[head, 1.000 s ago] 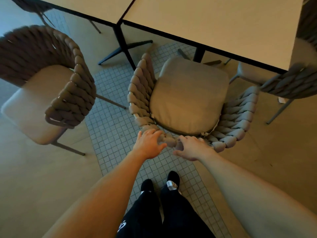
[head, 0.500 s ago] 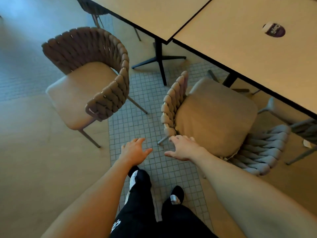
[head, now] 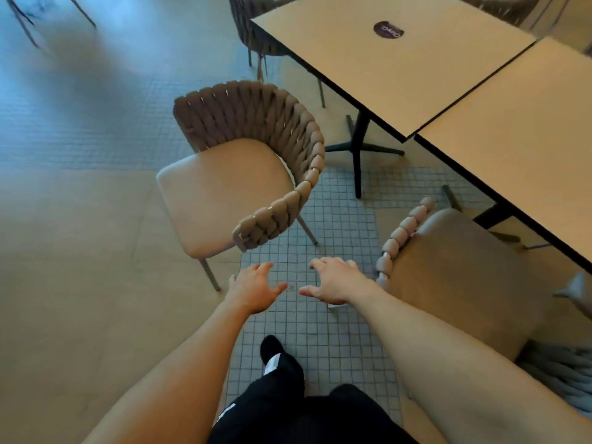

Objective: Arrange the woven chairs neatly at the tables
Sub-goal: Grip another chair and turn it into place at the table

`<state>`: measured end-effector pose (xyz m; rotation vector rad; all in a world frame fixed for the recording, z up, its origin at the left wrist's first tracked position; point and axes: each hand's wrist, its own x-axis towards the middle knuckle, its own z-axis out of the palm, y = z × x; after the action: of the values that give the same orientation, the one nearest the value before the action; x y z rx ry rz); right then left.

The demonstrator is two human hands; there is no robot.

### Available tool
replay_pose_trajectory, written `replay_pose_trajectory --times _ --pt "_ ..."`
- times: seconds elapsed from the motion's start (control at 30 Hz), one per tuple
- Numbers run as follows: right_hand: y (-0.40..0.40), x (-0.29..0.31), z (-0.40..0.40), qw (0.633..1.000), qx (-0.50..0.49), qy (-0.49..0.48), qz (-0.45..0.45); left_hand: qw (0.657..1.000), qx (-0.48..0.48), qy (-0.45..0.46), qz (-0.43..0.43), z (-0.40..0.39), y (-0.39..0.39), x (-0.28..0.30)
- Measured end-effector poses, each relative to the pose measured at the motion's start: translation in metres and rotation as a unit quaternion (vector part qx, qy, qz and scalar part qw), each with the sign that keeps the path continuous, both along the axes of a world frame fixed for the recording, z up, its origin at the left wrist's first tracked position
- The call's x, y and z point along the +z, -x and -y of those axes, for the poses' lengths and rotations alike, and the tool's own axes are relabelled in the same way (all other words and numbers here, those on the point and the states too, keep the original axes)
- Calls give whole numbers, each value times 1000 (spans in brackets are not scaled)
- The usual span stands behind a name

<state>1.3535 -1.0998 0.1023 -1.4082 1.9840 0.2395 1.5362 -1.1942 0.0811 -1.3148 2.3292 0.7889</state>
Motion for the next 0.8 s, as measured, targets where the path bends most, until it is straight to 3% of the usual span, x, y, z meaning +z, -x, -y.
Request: replay_pose_trajectory --times 0.4,0.8 --pt "0 2 106 998 69 -5 -6 998 44 -20 -29 72 -11 -4" --pt "66 -52 212 978 204 22 -30 995 100 -6 -19 135 46 -41"
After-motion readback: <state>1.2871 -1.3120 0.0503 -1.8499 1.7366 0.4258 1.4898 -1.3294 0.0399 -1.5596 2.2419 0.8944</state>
